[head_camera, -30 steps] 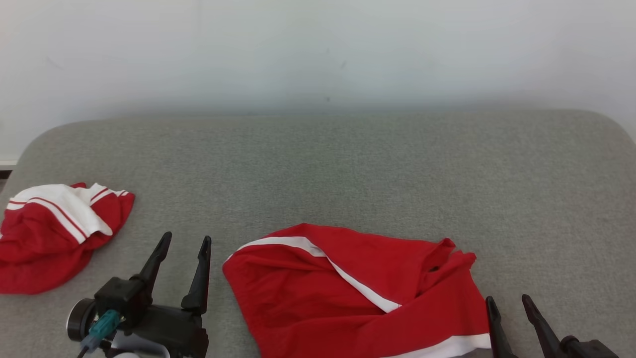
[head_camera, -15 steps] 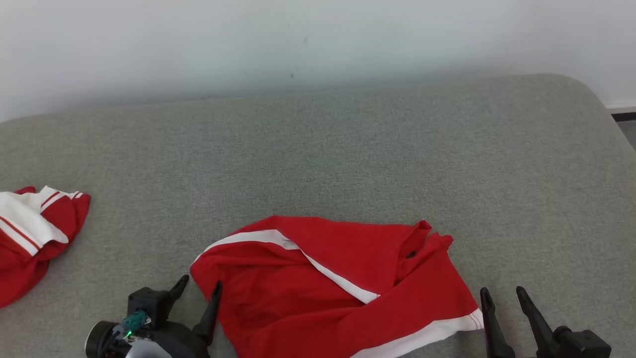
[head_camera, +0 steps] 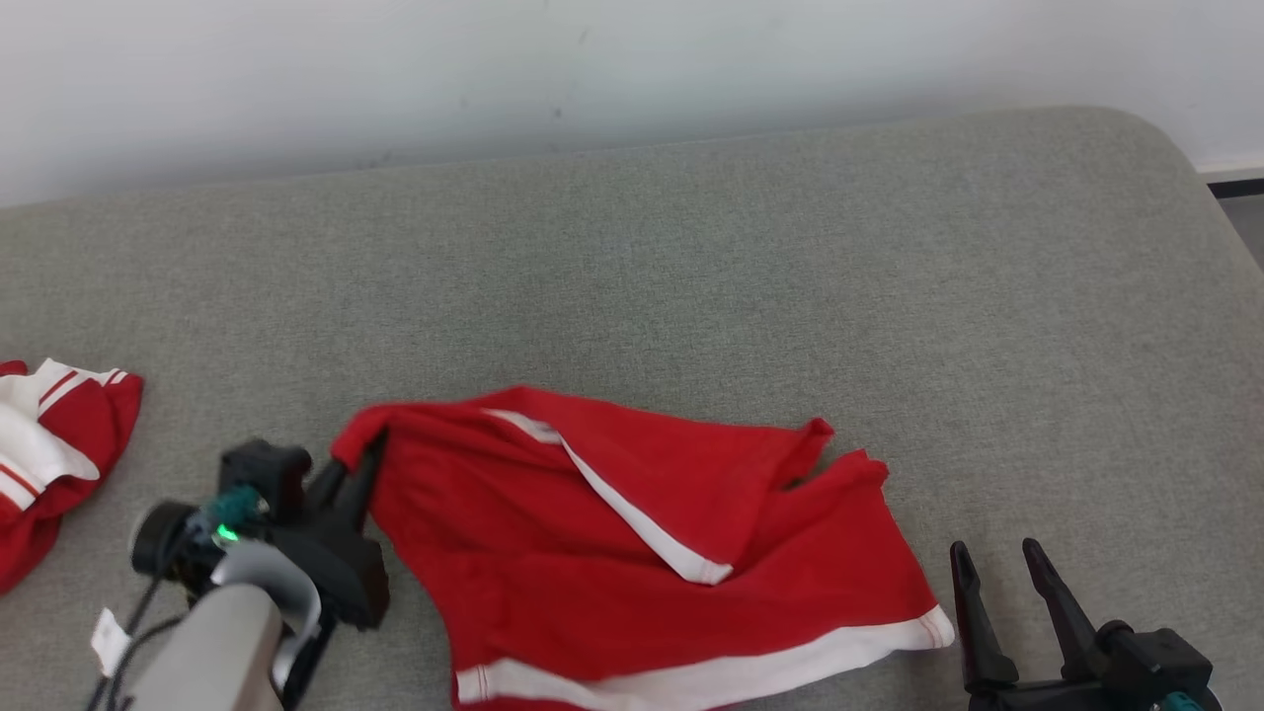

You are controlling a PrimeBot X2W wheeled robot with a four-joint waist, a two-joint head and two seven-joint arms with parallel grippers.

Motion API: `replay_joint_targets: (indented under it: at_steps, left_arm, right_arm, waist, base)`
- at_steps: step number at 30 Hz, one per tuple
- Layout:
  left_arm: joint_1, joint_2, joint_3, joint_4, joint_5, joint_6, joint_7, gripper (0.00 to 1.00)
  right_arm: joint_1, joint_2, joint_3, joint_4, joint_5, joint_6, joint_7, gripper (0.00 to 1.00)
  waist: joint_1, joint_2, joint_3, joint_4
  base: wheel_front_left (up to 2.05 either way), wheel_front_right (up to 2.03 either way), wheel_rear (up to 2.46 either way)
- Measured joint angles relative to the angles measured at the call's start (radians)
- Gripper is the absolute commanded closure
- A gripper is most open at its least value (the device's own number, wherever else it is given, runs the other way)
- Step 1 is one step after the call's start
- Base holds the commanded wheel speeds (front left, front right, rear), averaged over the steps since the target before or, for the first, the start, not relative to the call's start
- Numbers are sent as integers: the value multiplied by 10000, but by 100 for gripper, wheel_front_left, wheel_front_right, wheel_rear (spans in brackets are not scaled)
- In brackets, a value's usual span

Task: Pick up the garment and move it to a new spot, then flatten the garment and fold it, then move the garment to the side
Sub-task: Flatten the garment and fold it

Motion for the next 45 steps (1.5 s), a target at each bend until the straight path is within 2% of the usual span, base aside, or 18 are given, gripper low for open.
replay_joint_targets:
  at_steps: [7,8,9,14,23,28,33,38,40,45]
  left_arm:
    - [-967,376,345,165,-8,0,-13,100]
    - [-977,384,320,307,-4,0,-13,62]
    - [-976,384,303,384,0,0,-13,0]
    - [-755,376,512,347,-86,0,-13,0]
    - [1085,372,1325,-696,180,155,-23,0]
    - [2321,236,2410,-2598,449,602,-23,0]
    - [3847,-203,3741,-4838,963,1047,-23,0]
    - [5131,-813,4489,-6372,1858,955,-23,0]
    - [5458,-1078,4709,-6612,1875,834,-23,0]
    - [6036,-1298,4786,-6698,2230,520,-23,0]
  right_arm:
    - [-228,27,-59,56,-104,0,0,0]
    - [-267,44,-52,63,-119,0,0,0]
    - [-310,61,-52,81,-140,0,0,0]
    - [-369,132,2,102,-157,0,0,0]
    - [-66,192,-29,92,-81,0,0,0]
    - [99,161,-67,-4,-50,0,-2,0]
    - [169,138,-165,-86,-48,0,0,0]
    - [400,134,-247,-282,-54,0,0,0]
    - [489,134,-301,-384,-79,0,-2,0]
    - [768,167,-355,-681,-146,0,0,0]
  waist:
    - [0,0,123,-201]
    - [0,0,136,-228]
    - [0,1,146,-250]
    - [-1,0,29,-215]
    - [-2,0,-712,327]
    - [-3,-1,-1184,744]
    - [-3,-1,-1514,1102]
    - [-3,-1,-1749,1340]
    - [-3,-1,-1802,1365]
    - [-3,-1,-1864,1388]
  base:
    - [0,0,0]
    - [0,0,0]
    - [0,0,0]
    - [0,0,0]
    - [0,0,0]
    - [0,0,0]
    - [0,0,0]
    - [0,0,0]
    - [0,0,0]
    - [0,0,0]
